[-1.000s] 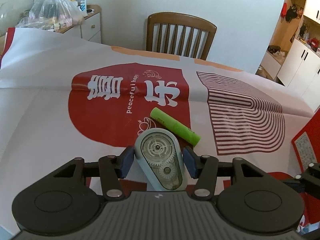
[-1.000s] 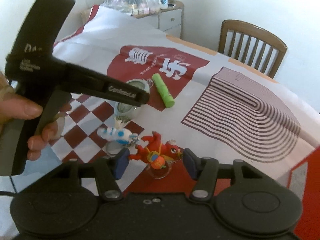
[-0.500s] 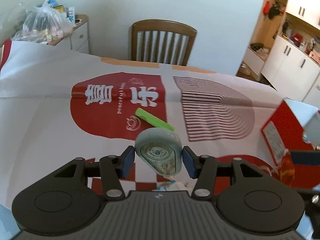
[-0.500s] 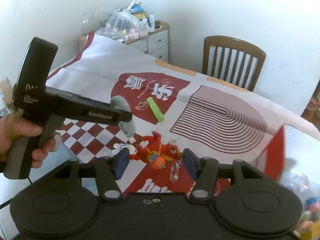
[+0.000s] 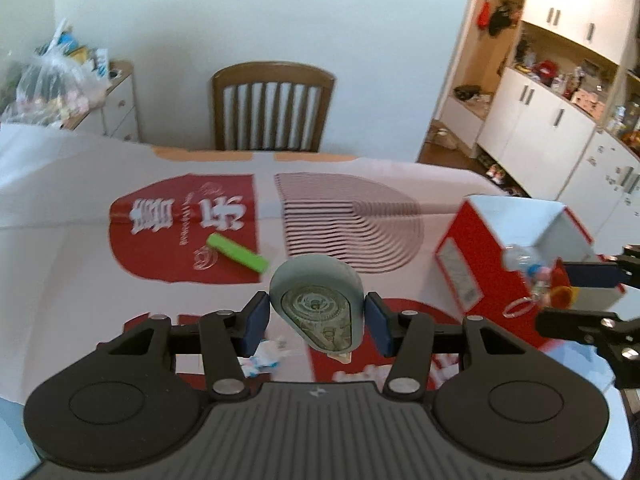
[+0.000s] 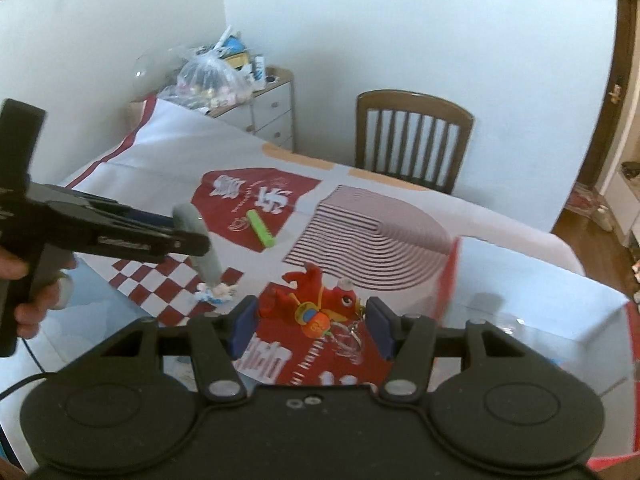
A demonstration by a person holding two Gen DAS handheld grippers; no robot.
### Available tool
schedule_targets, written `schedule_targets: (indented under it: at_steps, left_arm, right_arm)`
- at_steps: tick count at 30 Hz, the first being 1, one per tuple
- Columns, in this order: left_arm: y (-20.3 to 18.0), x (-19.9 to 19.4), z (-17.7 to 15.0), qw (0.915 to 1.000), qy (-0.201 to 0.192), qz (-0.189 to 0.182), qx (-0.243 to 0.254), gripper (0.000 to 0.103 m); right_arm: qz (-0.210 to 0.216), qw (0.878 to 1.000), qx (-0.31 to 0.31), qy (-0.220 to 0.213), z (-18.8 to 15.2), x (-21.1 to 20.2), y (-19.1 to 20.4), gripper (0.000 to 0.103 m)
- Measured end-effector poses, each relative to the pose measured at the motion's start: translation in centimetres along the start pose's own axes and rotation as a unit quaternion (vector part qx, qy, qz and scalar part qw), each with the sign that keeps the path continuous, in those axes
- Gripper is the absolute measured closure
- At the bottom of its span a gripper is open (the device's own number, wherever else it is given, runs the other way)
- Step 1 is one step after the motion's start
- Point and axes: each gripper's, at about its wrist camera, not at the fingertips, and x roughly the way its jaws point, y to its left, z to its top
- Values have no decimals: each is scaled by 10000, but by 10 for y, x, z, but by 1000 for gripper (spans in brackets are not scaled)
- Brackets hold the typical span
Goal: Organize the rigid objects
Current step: 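Carry the tape dispenser and dragon keychain with both tools down into the shoebox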
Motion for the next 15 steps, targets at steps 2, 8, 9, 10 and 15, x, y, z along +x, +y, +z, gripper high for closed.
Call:
schedule_targets:
  at_steps: [2, 8, 9, 10, 15]
  left_arm:
    - [-15, -8, 3, 9999, -45, -117, 77, 51]
    - [-58, -16, 11, 9989, -79, -375, 257, 51]
    - [-66, -15, 12, 9987, -72, -419, 269, 51]
    - [-72, -15, 12, 9986, -65, -456, 276, 51]
    - [-111, -10, 15, 9976, -24, -583, 375, 51]
  right_arm:
    - [-84, 10000, 7, -34, -3, -9, -8, 45]
    - [-294, 9995, 72, -81, -11, -30, -40, 45]
    - [-322, 9994, 94, -79, -13, -33, -46, 45]
    - [-356, 9993, 115, -81, -15, -35, -52, 45]
    - [-504, 9986, 151, -91, -24, -46, -81, 45]
